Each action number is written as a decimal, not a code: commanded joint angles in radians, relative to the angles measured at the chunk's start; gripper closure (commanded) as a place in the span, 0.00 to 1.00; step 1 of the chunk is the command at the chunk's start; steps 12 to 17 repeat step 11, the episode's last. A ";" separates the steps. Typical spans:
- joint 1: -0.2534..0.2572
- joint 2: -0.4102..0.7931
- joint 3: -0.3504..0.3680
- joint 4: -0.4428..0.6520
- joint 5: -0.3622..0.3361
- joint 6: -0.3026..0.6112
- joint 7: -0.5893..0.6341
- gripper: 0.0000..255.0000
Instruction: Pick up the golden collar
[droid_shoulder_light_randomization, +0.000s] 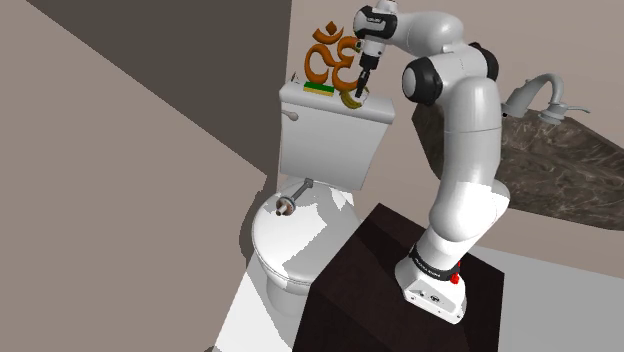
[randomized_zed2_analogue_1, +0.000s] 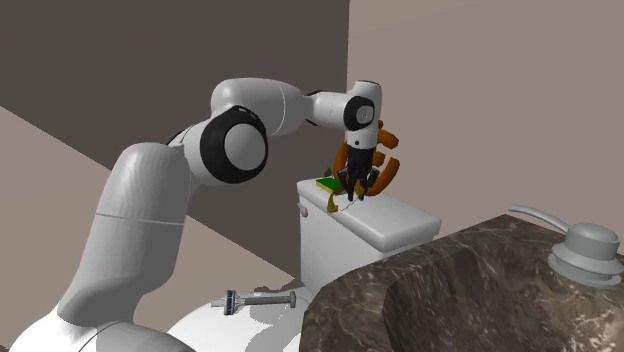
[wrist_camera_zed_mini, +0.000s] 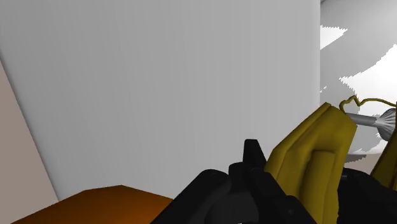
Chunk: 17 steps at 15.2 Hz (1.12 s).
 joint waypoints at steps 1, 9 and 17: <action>-0.007 0.007 0.001 0.038 0.002 -0.031 0.005 1.00; -0.051 0.049 0.006 0.219 0.019 -0.166 0.019 1.00; -0.052 0.050 0.006 0.223 0.019 -0.169 0.019 1.00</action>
